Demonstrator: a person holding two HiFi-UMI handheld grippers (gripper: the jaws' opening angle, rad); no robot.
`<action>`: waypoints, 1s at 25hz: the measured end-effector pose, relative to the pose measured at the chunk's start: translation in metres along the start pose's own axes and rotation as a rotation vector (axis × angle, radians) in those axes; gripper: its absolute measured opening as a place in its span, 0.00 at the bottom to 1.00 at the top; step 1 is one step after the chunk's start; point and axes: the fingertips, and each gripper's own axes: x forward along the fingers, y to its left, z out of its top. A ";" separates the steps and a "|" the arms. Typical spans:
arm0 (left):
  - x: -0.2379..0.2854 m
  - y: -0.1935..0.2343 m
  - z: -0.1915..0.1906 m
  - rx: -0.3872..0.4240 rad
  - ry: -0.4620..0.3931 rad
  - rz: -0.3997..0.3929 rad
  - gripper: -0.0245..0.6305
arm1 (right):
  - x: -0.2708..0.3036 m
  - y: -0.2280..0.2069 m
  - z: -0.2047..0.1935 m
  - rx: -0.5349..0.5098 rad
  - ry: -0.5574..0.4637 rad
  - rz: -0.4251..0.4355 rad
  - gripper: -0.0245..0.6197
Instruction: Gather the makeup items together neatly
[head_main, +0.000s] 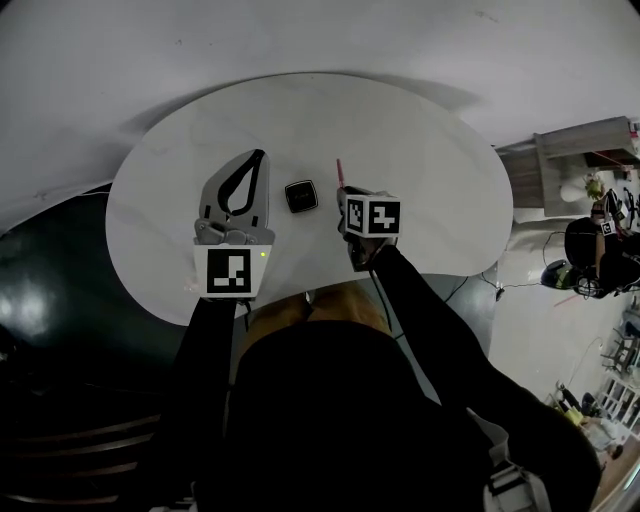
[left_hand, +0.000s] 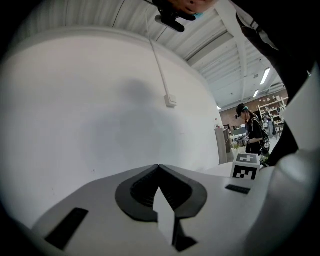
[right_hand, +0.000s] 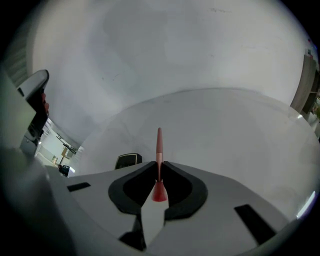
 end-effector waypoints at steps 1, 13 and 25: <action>-0.001 0.000 -0.003 0.002 0.009 0.003 0.06 | 0.004 -0.002 -0.002 0.005 0.013 -0.001 0.14; -0.007 -0.003 -0.008 0.033 0.031 0.016 0.06 | 0.024 -0.005 -0.022 0.004 0.083 0.001 0.19; -0.024 0.005 -0.001 0.024 0.017 0.037 0.06 | -0.021 -0.002 0.039 -0.155 -0.168 0.022 0.27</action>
